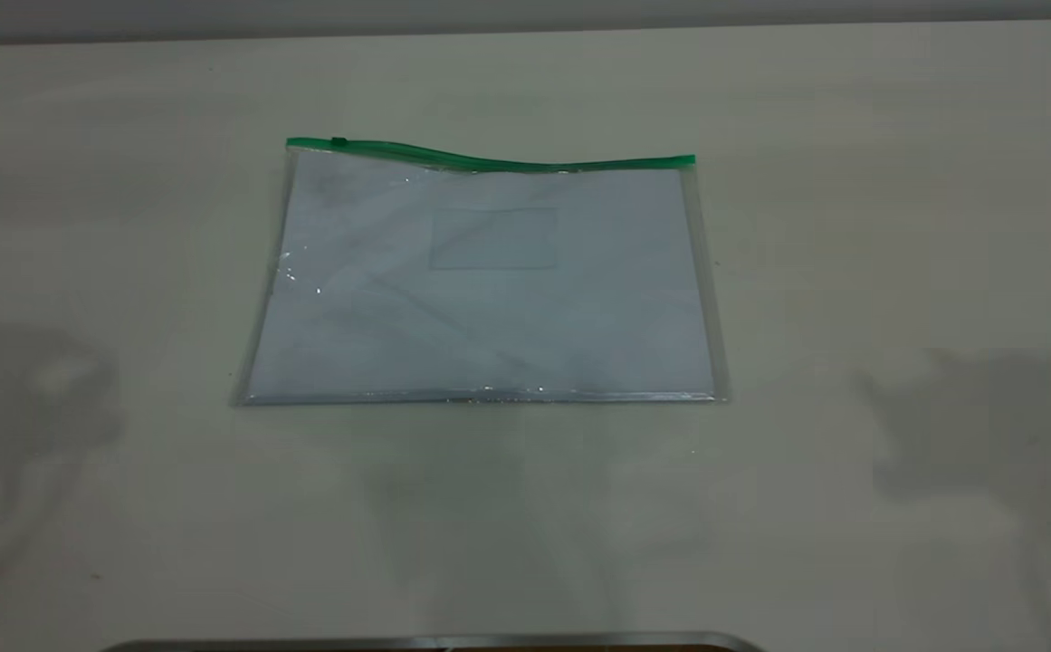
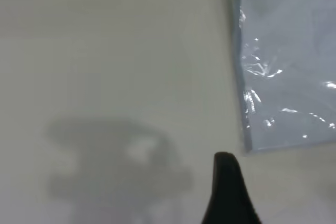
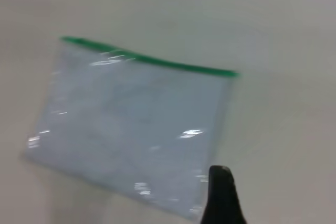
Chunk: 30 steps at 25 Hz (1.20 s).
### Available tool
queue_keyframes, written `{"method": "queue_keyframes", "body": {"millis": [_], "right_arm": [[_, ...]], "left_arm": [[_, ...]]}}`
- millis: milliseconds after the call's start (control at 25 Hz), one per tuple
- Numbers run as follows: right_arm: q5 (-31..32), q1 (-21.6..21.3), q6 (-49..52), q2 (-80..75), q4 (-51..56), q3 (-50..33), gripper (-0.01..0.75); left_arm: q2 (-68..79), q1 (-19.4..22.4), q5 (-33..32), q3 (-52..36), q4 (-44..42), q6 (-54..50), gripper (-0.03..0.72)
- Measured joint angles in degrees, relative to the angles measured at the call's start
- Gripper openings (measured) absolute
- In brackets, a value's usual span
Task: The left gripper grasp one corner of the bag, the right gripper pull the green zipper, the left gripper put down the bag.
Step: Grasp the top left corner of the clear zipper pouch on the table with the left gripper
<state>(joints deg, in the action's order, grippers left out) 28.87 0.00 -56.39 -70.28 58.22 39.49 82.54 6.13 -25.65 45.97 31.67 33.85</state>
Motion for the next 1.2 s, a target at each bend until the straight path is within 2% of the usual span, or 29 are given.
{"method": "queue_keyframes", "body": {"millis": [200,360,560,840,1040,1200], "right_arm": [[6.5,0.0,-15.4,-14.2,19.0,4.3,0.585],[9.3,0.0,-22.3,-21.8,26.9,7.0,0.585],[12.5,0.0,-23.8,-27.6,30.7,8.9,0.585],[12.8,0.0,-24.2,-28.7,31.8,8.9,0.585],[12.9,0.0,-24.2,-28.7,32.0,8.9,0.585],[12.9,0.0,-24.2,-28.7,32.2,8.9,0.585]], "left_arm": [[14.9,0.0,0.7,8.5,11.0,11.6,0.574],[26.5,0.0,0.6,16.3,17.4,18.6,0.574],[41.0,0.0,-3.1,29.2,21.8,24.2,0.574],[57.3,0.0,-12.3,45.2,25.0,26.9,0.574],[64.5,-0.3,-14.3,50.6,28.5,27.7,0.574],[67.3,-2.2,-14.5,52.5,30.6,30.7,0.574]]}}
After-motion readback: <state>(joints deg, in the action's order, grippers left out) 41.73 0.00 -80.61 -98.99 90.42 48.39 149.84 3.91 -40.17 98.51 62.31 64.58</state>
